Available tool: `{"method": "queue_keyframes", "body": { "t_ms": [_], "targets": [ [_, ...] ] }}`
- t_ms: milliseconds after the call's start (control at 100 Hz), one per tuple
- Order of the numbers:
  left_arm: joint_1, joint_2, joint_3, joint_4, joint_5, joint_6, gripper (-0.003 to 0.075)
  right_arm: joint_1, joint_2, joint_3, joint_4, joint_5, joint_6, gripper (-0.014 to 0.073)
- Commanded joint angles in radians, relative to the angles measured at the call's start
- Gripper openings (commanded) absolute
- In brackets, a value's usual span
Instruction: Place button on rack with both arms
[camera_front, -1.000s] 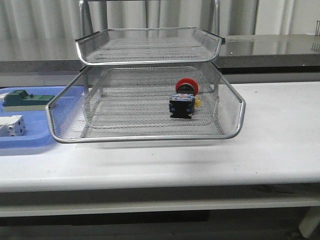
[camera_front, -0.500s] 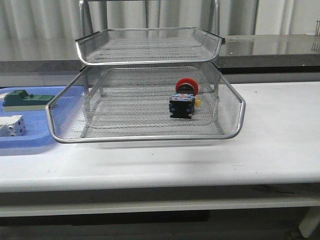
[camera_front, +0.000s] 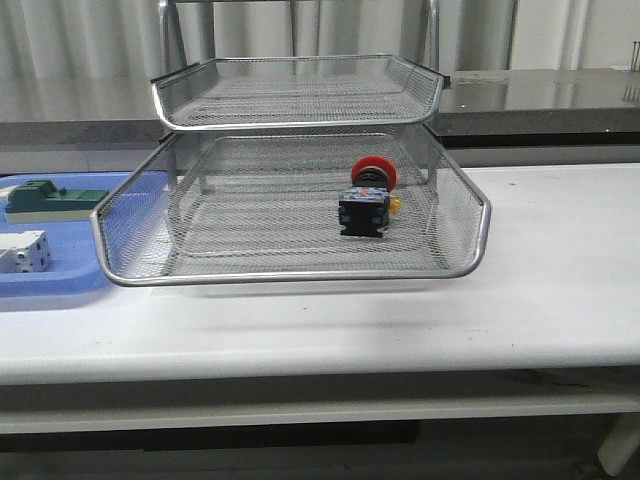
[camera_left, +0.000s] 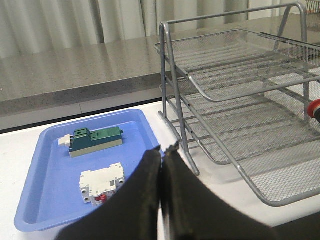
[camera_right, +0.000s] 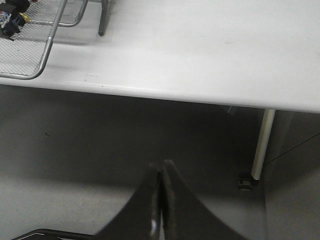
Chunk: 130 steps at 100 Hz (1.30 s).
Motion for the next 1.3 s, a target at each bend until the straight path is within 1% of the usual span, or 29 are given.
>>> {"method": "queue_keyframes", "body": {
  "t_ms": [0, 180, 350, 490, 610, 720, 840, 1100, 1290],
  "targets": [
    [0.002, 0.009, -0.028, -0.018, -0.081, -0.010, -0.0020, 0.001, 0.008, -0.029, -0.017, -0.063, -0.004, -0.0067],
    [0.002, 0.009, -0.028, -0.018, -0.081, -0.010, -0.0020, 0.001, 0.020, -0.029, 0.031, -0.137, -0.004, -0.0067],
    [0.002, 0.009, -0.028, -0.018, -0.081, -0.010, -0.0020, 0.004, 0.140, -0.029, 0.118, -0.146, -0.030, -0.0067],
    [0.002, 0.009, -0.028, -0.018, -0.081, -0.010, -0.0020, 0.005, 0.287, -0.029, 0.245, -0.180, -0.121, -0.0067],
    [0.002, 0.009, -0.028, -0.018, -0.081, -0.010, -0.0020, 0.005, 0.406, -0.029, 0.355, -0.264, -0.195, -0.0066],
    [0.002, 0.009, -0.028, -0.018, -0.081, -0.010, -0.0020, 0.019, 0.509, -0.029, 0.417, -0.327, -0.247, -0.0066],
    [0.002, 0.009, -0.028, -0.018, -0.081, -0.010, -0.0020, 0.078, 0.621, -0.029, 0.433, -0.382, -0.254, -0.0065],
    [0.002, 0.009, -0.028, -0.018, -0.081, -0.010, -0.0020, 0.278, 0.825, -0.030, 0.433, -0.521, -0.253, -0.0064],
    [0.002, 0.009, -0.028, -0.018, -0.081, -0.010, -0.0020, 0.380, 0.947, -0.041, 0.450, -0.605, -0.251, -0.0064]
  ]
}}
